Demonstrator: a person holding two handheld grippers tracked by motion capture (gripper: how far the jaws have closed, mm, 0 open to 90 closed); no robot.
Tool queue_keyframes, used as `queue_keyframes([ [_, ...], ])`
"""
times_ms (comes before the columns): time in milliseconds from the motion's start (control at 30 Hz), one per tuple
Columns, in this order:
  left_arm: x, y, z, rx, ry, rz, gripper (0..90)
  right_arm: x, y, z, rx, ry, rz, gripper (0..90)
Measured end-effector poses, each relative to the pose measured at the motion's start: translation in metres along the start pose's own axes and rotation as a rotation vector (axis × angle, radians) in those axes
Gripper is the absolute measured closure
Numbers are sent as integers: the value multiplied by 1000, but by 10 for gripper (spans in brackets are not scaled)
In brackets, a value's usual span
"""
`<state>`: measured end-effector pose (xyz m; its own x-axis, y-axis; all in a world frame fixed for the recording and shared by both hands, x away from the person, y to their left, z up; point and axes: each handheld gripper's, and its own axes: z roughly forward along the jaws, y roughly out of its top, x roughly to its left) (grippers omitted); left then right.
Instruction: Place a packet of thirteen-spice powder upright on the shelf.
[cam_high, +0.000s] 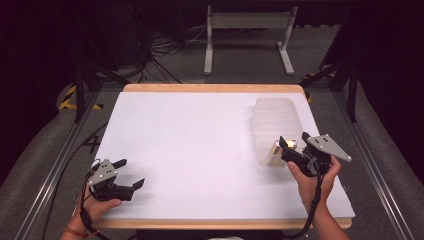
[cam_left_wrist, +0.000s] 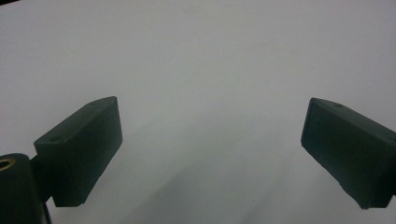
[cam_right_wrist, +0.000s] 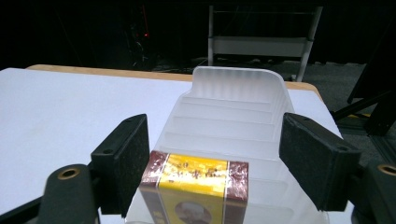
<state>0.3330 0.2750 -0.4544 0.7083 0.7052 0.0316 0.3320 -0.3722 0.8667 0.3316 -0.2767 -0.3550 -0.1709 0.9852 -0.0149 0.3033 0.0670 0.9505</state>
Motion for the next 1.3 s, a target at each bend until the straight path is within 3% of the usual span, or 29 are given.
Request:
queue_keyframes([
  [200,0,0,0,-3,-1,-3,58,-2,-2,4,8,12,-29,257],
  [300,1,0,-1,-4,6,-4,58,-4,-1,4,-5,29,-101,250],
  [433,2,1,-4,-27,26,-10,58,-9,2,0,-23,116,-184,229],
  [533,3,2,-6,-39,36,-18,59,-14,2,-6,-32,135,-252,222],
  [667,3,5,-5,-47,46,-11,59,-24,5,-15,-46,173,-263,201],
  [867,4,9,-4,-54,56,-3,59,-39,-9,-25,-18,222,-331,178],
  [1300,5,10,-2,-46,62,15,59,-54,-30,-31,1,218,-360,142],
])
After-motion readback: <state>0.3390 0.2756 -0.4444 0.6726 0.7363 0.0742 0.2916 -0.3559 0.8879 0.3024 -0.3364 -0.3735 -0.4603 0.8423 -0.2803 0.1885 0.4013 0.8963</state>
